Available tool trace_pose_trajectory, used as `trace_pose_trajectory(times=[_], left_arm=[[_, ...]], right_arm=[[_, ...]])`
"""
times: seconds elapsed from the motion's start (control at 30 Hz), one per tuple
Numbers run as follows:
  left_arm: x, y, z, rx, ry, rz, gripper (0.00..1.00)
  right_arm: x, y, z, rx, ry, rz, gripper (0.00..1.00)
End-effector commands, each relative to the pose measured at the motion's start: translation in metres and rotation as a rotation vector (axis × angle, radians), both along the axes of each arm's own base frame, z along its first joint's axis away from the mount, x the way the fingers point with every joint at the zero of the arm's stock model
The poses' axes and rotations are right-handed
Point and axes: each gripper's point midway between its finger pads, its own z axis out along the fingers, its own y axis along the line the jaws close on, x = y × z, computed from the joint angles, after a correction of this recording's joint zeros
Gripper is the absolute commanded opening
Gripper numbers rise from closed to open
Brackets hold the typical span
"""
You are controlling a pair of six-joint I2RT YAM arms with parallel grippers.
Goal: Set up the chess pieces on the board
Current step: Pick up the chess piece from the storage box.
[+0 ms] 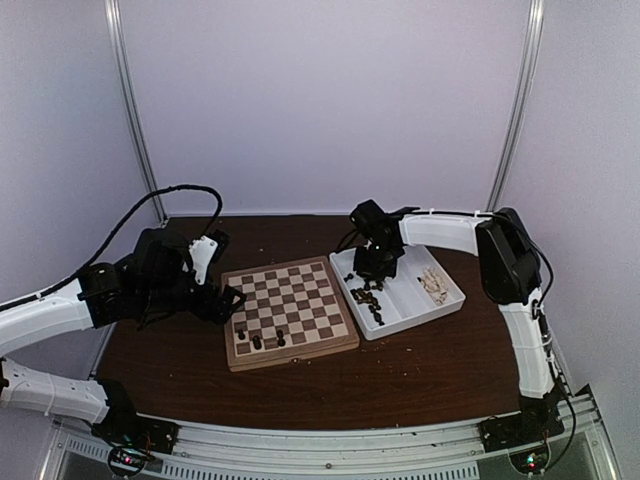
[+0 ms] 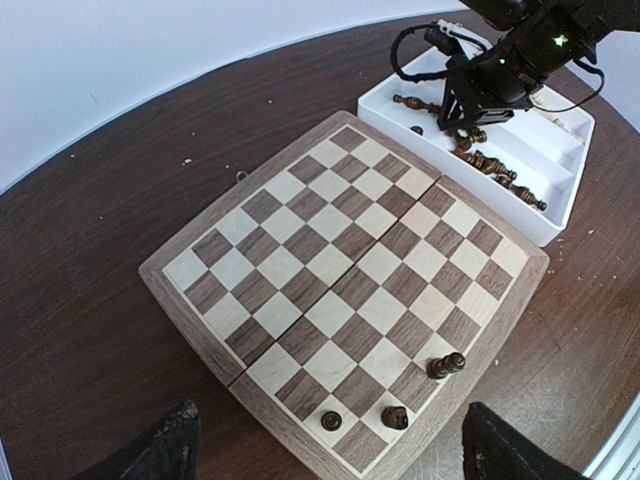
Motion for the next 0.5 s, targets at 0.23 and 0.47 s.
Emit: trace_pose_trajectory(times=[0.23, 0.47], left_arm=[[0.005, -0.005, 0.012, -0.051, -0.036, 0.001, 0.91], [0.007, -0.012, 0.013, -0.077, -0.023, -0.005, 0.91]], right_arm=[[0.025, 0.010, 0.093, 0.009, -0.377, 0.248, 0.13], [0.008, 0.031, 0.120, 0.133, -0.563, 0.453, 0.12]])
